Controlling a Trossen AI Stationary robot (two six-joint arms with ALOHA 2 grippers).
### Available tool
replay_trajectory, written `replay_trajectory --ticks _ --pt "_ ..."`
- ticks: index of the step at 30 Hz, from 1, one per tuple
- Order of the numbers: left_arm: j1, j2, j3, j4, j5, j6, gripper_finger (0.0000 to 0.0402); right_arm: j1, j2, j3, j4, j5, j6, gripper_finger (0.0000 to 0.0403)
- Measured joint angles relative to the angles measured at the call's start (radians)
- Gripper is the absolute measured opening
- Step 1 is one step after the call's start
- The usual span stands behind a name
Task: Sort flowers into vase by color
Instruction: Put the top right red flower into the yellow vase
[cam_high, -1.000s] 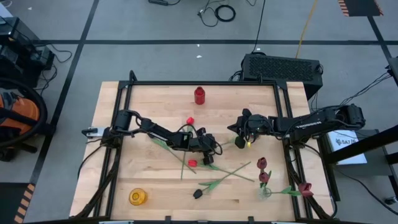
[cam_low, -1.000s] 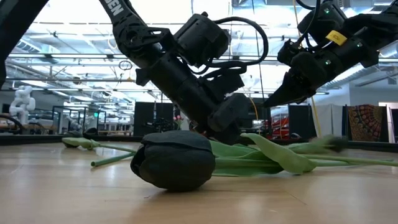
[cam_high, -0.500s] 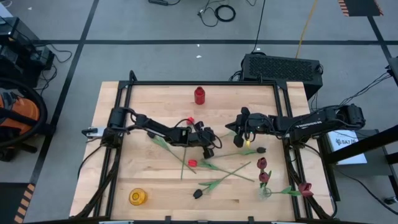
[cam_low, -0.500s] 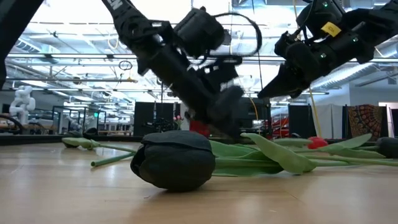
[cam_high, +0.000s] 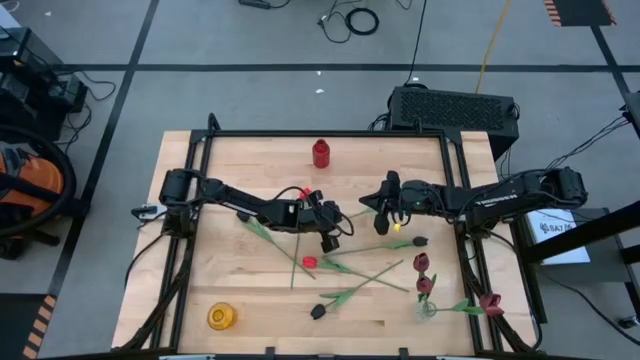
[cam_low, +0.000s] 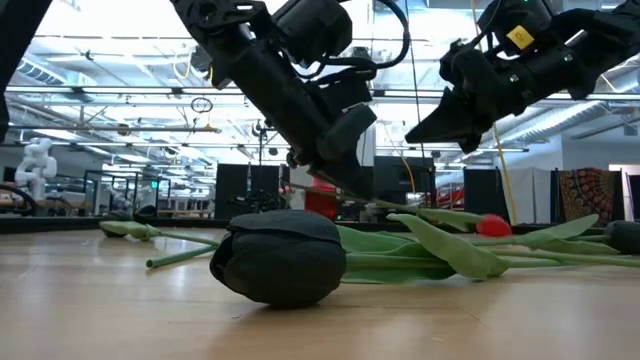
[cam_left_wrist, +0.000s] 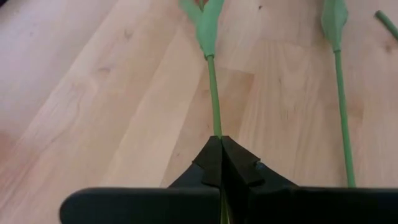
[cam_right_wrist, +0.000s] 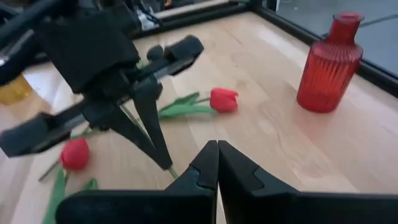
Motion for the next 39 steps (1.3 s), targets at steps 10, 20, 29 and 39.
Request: replay_trajectory --ticks 10,20,29,39 --pt "-0.001 -0.03 -0.001 -0.025 0.0 0.0 0.0 0.0 0.0 0.0 0.098 0.0 0.038 0.0001" --pt "-0.001 -0.208 0.002 -0.16 -0.103 0.027 0.0 0.088 -0.003 0.125 0.148 -0.122 0.107 0.0087" --pt "-0.037 -0.388 0.0 -0.262 -0.227 0.03 0.0 0.14 -0.001 0.183 -0.084 -0.11 0.16 0.0154" --pt "-0.158 -0.5 0.002 -0.147 -0.315 0.113 0.0 0.13 0.007 0.183 -0.012 0.001 0.069 0.016"
